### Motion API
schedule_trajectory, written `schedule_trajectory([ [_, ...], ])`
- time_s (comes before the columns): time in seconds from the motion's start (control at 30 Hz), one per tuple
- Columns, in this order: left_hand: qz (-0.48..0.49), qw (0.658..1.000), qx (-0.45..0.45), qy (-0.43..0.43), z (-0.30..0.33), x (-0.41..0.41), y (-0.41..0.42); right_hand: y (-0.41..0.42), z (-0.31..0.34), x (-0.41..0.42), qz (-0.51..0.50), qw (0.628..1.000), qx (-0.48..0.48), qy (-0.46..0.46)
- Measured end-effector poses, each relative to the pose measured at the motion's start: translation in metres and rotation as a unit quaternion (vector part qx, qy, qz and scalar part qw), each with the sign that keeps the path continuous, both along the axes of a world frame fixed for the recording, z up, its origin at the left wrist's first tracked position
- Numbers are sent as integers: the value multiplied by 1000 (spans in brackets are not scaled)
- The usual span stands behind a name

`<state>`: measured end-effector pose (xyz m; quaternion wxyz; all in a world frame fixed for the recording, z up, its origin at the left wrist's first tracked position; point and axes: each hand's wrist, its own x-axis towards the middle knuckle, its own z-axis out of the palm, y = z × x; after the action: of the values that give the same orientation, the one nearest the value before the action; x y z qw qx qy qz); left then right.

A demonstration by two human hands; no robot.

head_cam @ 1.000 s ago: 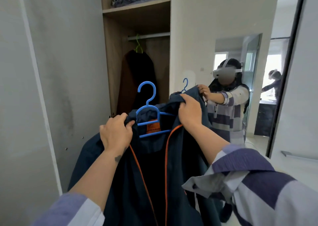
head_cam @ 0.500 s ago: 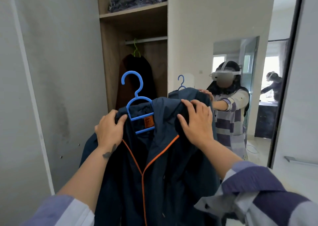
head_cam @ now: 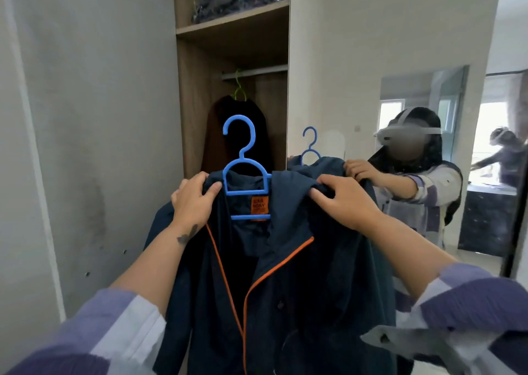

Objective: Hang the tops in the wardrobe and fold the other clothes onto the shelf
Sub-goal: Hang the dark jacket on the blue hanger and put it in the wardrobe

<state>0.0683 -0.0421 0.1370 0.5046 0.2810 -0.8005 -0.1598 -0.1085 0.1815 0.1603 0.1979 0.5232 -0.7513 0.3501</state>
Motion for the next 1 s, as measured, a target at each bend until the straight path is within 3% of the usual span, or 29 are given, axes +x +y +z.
schedule_trajectory([
  [0.07,-6,1000,2,-20,6,-8,-13,1,15,6,54,992,30,-107],
  [0.2,-62,998,31,-8,13,-38,-38,13,41,24,148,931,81,-324],
  [0.5,-253,960,110,44,38,-120,-79,-33,78,47,188,863,-16,-469],
  [0.63,-316,941,113,41,65,-144,-109,-76,97,52,184,870,-63,-454],
  [0.77,-381,909,166,44,78,-159,-153,-128,116,49,97,882,-137,-441],
  [0.9,-342,932,120,0,96,-174,-207,-186,126,42,14,919,-164,-357],
  [1.0,-196,978,17,-63,116,-182,-245,-232,131,28,24,929,-189,-319],
])
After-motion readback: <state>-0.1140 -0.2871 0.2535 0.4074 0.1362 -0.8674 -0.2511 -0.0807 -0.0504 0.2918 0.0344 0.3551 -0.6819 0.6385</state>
